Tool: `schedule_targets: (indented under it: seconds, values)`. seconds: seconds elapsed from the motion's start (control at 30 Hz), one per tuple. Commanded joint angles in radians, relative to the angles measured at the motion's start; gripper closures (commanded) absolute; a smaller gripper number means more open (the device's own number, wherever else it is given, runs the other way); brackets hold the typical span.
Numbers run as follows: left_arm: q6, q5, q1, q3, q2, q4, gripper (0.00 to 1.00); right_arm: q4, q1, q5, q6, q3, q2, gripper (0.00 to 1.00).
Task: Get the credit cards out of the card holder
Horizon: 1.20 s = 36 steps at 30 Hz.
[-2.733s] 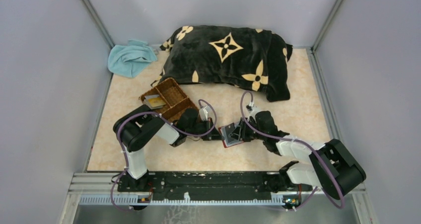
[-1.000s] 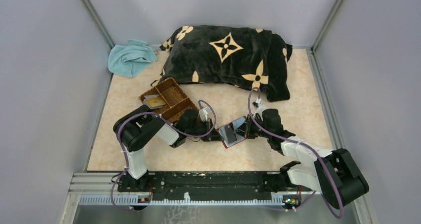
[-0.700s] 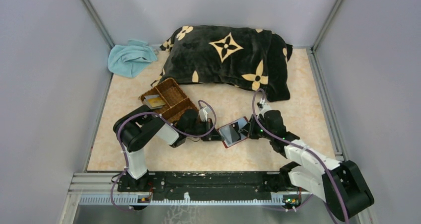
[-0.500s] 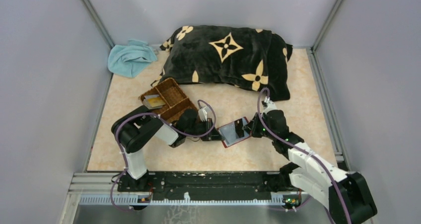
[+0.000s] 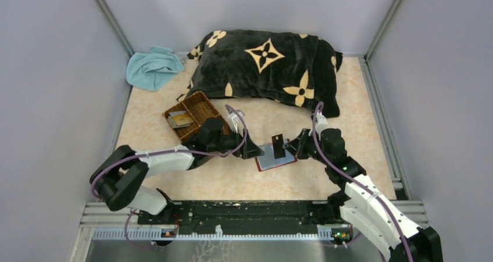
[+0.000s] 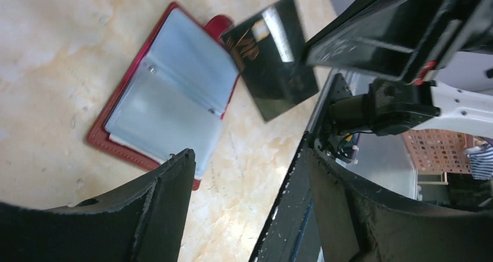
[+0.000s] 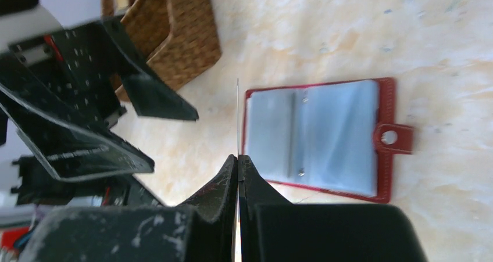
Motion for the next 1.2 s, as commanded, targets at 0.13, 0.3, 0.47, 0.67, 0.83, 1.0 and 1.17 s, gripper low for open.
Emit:
schedule_targets:
  seconds: [0.13,0.3,0.47,0.67,0.83,1.0,1.17]
  values:
    - [0.193,0.065,0.005,0.086,-0.15,-0.18,0.22,0.139,-0.008,-0.42,0.049,0.027,-0.067,1.0]
    - [0.231,0.144,0.045,0.102,-0.176,-0.206,0.16,0.153,-0.008,-0.53,0.063,0.009,-0.102,1.0]
    - [0.255,0.303,0.044,0.12,-0.177,-0.186,0.23,0.118,0.017,-0.562,0.056,0.013,-0.094,1.0]
    - [0.217,0.466,0.041,0.095,-0.193,-0.085,0.35,0.16,0.038,-0.579,0.068,0.009,-0.074,1.0]
    - [0.208,0.536,0.031,0.093,-0.194,-0.063,0.47,0.162,0.061,-0.551,0.055,0.017,-0.031,1.0]
    - [0.209,0.576,0.022,0.09,-0.192,-0.062,0.65,0.179,0.072,-0.539,0.056,0.023,-0.007,1.0]
    - [0.232,0.585,0.019,0.086,-0.18,-0.099,0.74,0.184,0.077,-0.541,0.056,0.034,0.003,1.0]
